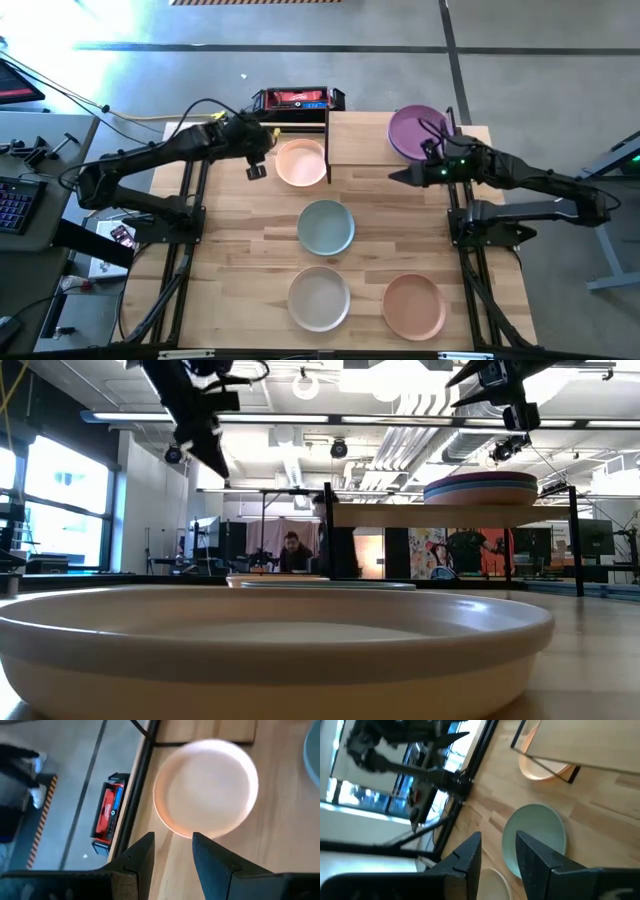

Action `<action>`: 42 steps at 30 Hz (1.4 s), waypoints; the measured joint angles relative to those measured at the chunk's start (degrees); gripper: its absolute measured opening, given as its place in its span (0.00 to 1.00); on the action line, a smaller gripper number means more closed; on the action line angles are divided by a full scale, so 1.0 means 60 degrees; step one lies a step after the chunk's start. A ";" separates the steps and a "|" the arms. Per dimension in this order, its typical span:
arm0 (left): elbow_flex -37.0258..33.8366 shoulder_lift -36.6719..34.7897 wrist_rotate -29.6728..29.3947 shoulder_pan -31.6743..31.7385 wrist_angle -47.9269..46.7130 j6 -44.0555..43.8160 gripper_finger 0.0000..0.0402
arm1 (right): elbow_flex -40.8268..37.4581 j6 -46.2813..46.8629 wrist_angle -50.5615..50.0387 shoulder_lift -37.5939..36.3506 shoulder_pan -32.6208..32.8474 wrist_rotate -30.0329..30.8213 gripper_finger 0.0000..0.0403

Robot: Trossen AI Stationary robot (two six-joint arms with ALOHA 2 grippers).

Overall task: Place and stack plates onto a shelf
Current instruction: Put the yellow plate on the shelf

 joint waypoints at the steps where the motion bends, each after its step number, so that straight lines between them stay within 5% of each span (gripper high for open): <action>1: -0.0186 0.0000 0.0000 0.0000 0.0099 0.0295 0.30 | 0.0000 -0.0090 0.0002 0.0004 0.0099 0.0015 0.26; 15: -0.1976 0.0506 0.1752 -0.0033 0.2032 0.2071 0.30 | 0.0000 -0.0568 -0.0005 -0.0003 0.0723 0.0308 0.26; 42: -0.1979 0.4112 0.1649 -0.0442 0.3811 0.2583 0.30 | 0.0000 -0.0778 -0.0019 -0.0007 0.0719 0.0444 0.26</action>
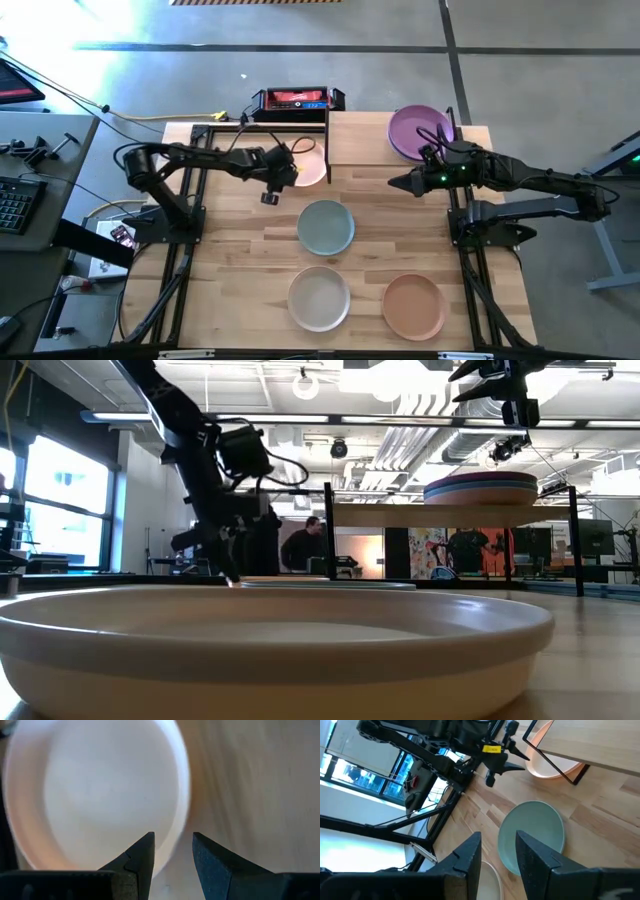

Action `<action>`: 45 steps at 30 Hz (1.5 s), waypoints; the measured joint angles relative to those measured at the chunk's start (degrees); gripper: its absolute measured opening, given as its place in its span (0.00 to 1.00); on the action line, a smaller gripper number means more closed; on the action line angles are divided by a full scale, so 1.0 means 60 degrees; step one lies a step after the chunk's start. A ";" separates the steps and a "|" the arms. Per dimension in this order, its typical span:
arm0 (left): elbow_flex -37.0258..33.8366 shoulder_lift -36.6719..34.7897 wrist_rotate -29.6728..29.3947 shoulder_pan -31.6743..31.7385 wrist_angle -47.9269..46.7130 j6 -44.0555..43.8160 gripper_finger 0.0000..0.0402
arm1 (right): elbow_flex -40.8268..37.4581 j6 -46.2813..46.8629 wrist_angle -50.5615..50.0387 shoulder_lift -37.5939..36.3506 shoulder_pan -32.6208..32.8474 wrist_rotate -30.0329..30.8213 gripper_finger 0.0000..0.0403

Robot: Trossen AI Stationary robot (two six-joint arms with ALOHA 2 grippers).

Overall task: Place and stack plates onto a shelf
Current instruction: Put the yellow plate on the shelf

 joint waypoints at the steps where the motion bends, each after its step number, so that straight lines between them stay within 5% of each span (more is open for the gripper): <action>1: 0.0000 0.0074 0.0000 0.0001 0.0003 0.0000 0.30 | 0.0000 0.0010 0.0000 0.0000 0.0000 0.0000 0.26; 12: 0.0011 0.0576 -0.0065 -0.0005 0.0205 0.0316 0.28 | 0.0000 0.0031 -0.0007 0.0000 0.0000 0.0002 0.26; 22: 0.0003 0.0562 -0.0122 -0.0036 0.0217 -0.0190 0.03 | 0.0000 0.0031 -0.0009 0.0000 0.0000 0.0004 0.26; 25: 0.0000 0.0562 -0.0202 -0.0093 0.0190 -0.0560 0.02 | 0.0000 0.0031 -0.0010 0.0000 0.0000 0.0004 0.26; 35: 0.0498 0.0416 -0.1762 -0.0972 -0.1621 -0.0941 0.01 | -0.0004 -0.0253 0.0126 0.0002 -0.0001 0.0010 0.26; 45: 0.1129 -0.1188 -0.3273 -0.2205 -0.3016 -0.1071 0.00 | -0.0004 -0.2460 0.2751 0.0004 0.0000 -0.0010 0.26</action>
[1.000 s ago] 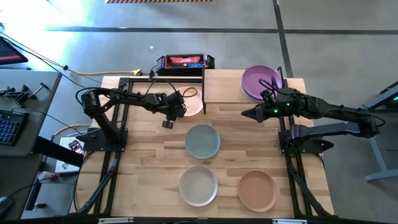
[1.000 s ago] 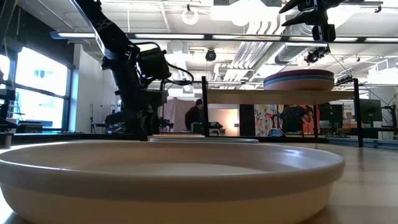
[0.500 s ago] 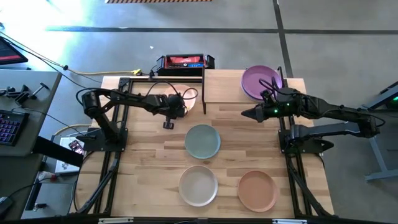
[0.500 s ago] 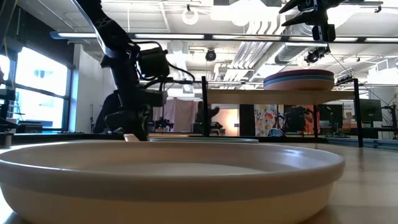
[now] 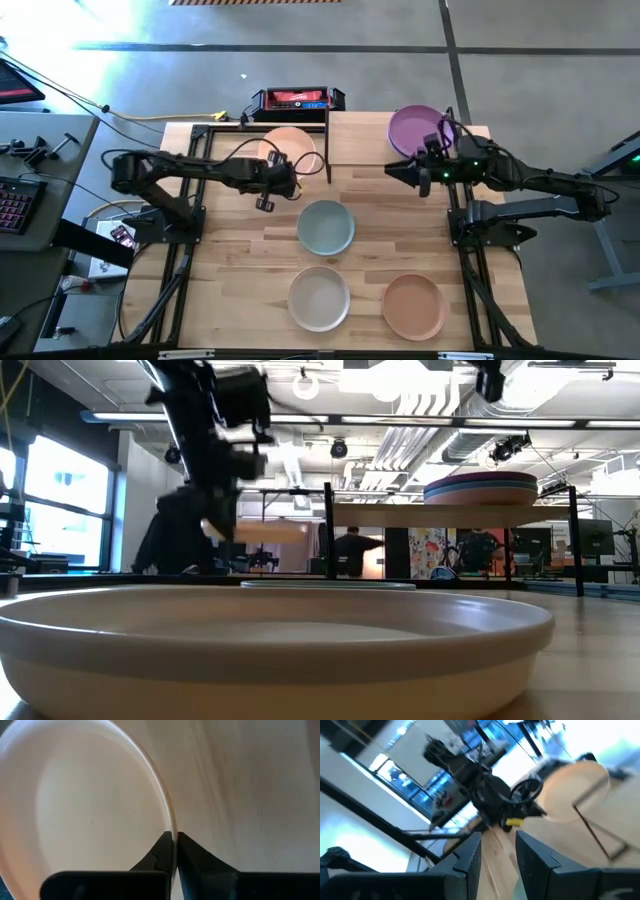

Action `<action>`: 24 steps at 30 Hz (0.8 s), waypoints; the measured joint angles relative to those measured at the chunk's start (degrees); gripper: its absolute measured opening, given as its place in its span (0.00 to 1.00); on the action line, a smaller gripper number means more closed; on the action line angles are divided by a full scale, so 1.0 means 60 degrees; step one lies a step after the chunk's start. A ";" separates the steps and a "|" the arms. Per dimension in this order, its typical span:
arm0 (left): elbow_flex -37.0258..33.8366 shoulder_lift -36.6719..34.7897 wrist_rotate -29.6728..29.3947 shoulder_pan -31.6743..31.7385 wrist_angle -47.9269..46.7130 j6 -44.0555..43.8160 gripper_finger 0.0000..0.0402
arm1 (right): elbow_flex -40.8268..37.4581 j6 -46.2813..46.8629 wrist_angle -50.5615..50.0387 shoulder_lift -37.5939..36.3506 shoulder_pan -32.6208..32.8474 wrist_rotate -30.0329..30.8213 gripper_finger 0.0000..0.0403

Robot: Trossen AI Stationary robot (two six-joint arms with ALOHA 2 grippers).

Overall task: Place and stack plates onto a shelf
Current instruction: Put the yellow plate on the shelf

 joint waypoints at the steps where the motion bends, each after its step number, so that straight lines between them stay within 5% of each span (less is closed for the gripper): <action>1: 0.0063 -0.0221 -0.0132 -0.0104 -0.0154 -0.0041 0.00 | 0.0000 -0.0170 0.0213 0.0000 0.0000 -0.0001 0.26; 12: 0.1190 -0.2325 -0.0787 -0.1281 -0.1210 0.0231 0.00 | 0.0000 -0.1151 0.2178 0.0563 -0.0040 0.0481 0.34; 17: 0.1994 -0.2581 -0.0740 -0.2005 -0.1344 0.1430 0.00 | 0.0000 -0.1143 0.2844 0.1033 -0.0041 0.1462 0.36; 24: 0.2794 -0.2476 -0.0923 -0.2583 -0.1402 0.2769 0.00 | 0.1064 -0.2546 0.2979 0.2014 -0.0047 0.1496 0.36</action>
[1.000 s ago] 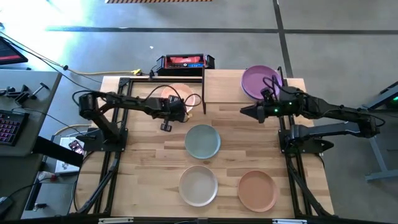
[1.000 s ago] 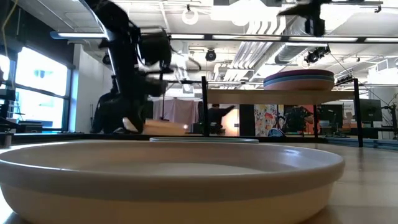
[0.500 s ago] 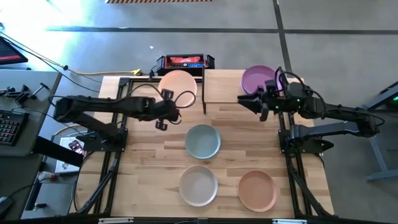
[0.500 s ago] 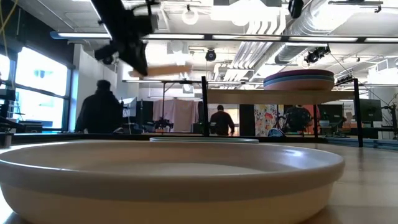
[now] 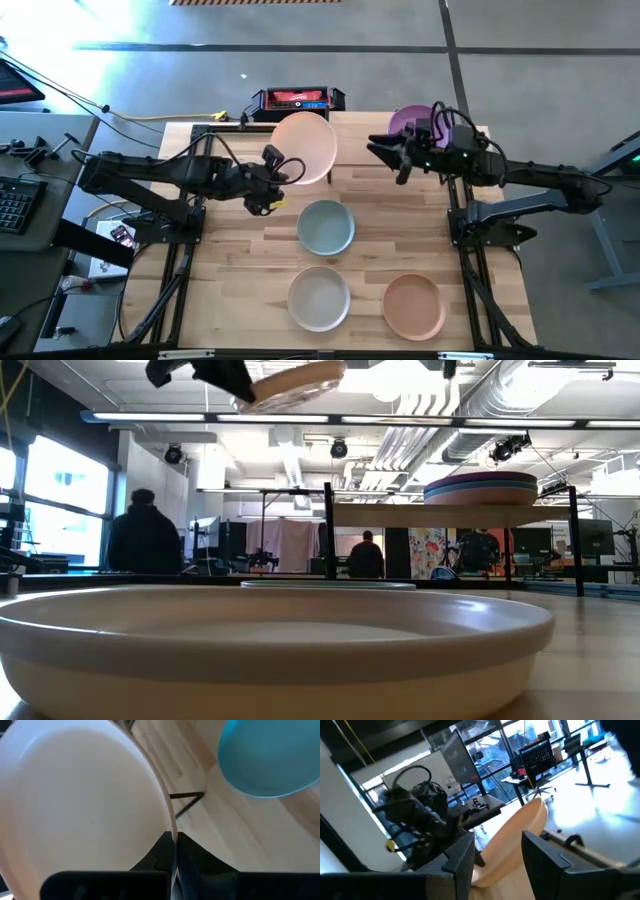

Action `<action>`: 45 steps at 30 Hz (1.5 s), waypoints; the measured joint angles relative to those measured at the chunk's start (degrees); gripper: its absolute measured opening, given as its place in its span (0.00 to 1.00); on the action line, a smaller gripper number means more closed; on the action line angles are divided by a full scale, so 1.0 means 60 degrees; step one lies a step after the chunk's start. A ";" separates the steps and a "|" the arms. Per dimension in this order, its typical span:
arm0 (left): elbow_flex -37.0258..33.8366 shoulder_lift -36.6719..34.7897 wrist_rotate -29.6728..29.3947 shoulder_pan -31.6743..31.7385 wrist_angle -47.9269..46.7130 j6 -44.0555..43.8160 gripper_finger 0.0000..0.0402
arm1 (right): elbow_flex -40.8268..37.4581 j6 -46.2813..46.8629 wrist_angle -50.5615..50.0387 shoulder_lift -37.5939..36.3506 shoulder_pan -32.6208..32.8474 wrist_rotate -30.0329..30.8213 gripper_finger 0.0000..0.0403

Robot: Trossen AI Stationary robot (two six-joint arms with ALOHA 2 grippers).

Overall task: Place and stack plates onto a shelf
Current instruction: Put the yellow plate on the shelf

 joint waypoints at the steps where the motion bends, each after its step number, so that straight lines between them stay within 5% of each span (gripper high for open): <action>1: 0.0054 -0.0004 -0.0087 -0.0004 0.0040 0.0105 0.00 | 0.0302 -0.0233 -0.0104 0.0203 -0.0036 -0.0002 0.36; 13: 0.0094 0.0007 -0.0750 0.0066 -0.0795 0.0524 0.00 | 0.4583 -0.0711 -0.4803 0.2756 -0.0876 0.0708 0.36; 22: 0.0094 0.0007 -0.0735 0.0113 -0.1938 0.0174 0.00 | 0.6588 0.0256 -0.7272 0.4707 -0.1185 0.0636 0.36; 33: 0.0094 0.0007 -0.0531 0.0113 -0.2026 0.0021 0.00 | 0.7486 0.0799 -0.7594 0.6096 -0.1181 -0.0123 0.36; 45: 0.0094 0.0026 -0.0680 0.0113 -0.1671 0.0032 0.00 | 0.7526 0.1009 -0.7512 0.6233 -0.1181 -0.0218 0.36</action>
